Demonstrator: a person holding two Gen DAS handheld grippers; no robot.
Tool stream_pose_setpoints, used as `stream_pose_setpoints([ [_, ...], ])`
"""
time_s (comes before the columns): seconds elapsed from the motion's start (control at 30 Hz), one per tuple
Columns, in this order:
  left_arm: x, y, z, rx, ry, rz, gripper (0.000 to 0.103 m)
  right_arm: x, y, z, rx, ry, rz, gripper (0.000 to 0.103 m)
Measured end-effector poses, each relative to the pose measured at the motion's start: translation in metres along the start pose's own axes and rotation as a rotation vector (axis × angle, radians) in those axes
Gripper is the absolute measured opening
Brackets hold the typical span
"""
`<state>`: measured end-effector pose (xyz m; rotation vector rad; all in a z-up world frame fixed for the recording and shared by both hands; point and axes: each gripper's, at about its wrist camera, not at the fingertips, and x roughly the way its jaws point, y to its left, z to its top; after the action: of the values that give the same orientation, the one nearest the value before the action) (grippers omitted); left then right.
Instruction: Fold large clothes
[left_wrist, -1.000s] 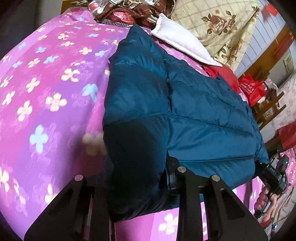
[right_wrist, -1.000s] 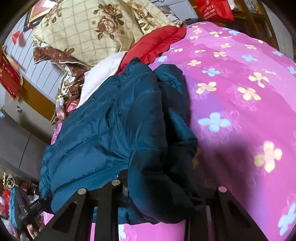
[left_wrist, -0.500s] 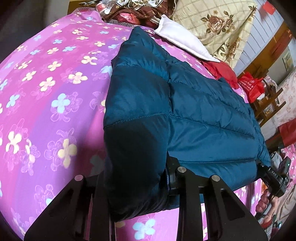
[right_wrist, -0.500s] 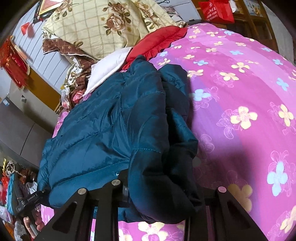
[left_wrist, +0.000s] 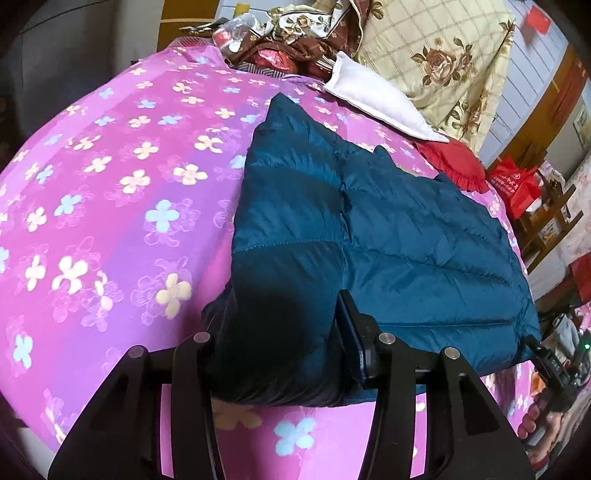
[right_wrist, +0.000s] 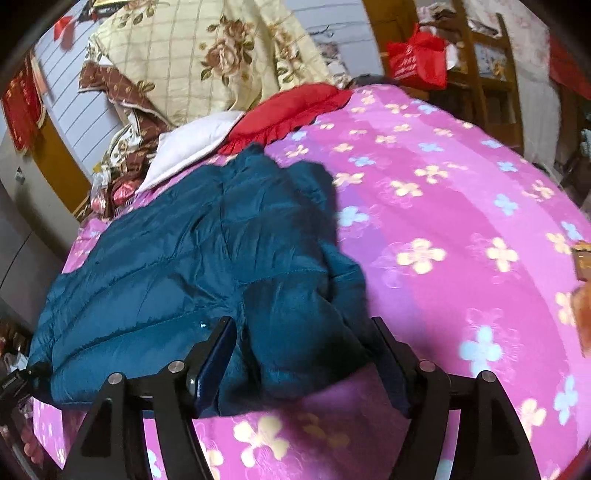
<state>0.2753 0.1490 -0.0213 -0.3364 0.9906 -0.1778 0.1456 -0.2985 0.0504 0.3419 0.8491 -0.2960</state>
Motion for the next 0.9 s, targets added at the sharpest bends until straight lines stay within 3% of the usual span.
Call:
stream_pose_setpoints([
  [0.13, -0.006, -0.012, -0.006, 0.035, -0.026, 0.041, 0.046, -0.029, 0.016, -0.005, -0.060, -0.079, -0.032, 0.070],
  [0.27, 0.009, -0.029, 0.004, 0.133, -0.046, 0.163, 0.049, -0.037, 0.061, -0.004, -0.209, -0.124, -0.028, 0.070],
  [0.37, 0.028, -0.028, 0.021, 0.125, -0.055, 0.178, 0.052, -0.018, 0.109, -0.005, -0.302, -0.105, 0.003, 0.070],
  [0.53, 0.041, -0.012, 0.040, 0.054, -0.067, 0.142, 0.052, 0.035, 0.160, 0.001, -0.322, -0.027, 0.057, 0.070],
  [0.63, 0.034, -0.007, 0.038, 0.037, -0.098, 0.137, 0.052, 0.065, 0.178, 0.008, -0.326, -0.021, 0.031, 0.070],
  [0.7, 0.027, -0.005, 0.033, 0.041, -0.137, 0.167, 0.052, 0.078, 0.187, 0.012, -0.347, -0.033, -0.009, 0.071],
  [0.83, -0.004, -0.005, 0.018, 0.051, -0.263, 0.247, 0.053, 0.100, 0.189, 0.020, -0.354, -0.034, -0.049, 0.086],
  [0.9, -0.024, -0.007, 0.010, 0.057, -0.335, 0.285, 0.062, 0.103, 0.187, 0.022, -0.343, -0.029, -0.051, 0.088],
])
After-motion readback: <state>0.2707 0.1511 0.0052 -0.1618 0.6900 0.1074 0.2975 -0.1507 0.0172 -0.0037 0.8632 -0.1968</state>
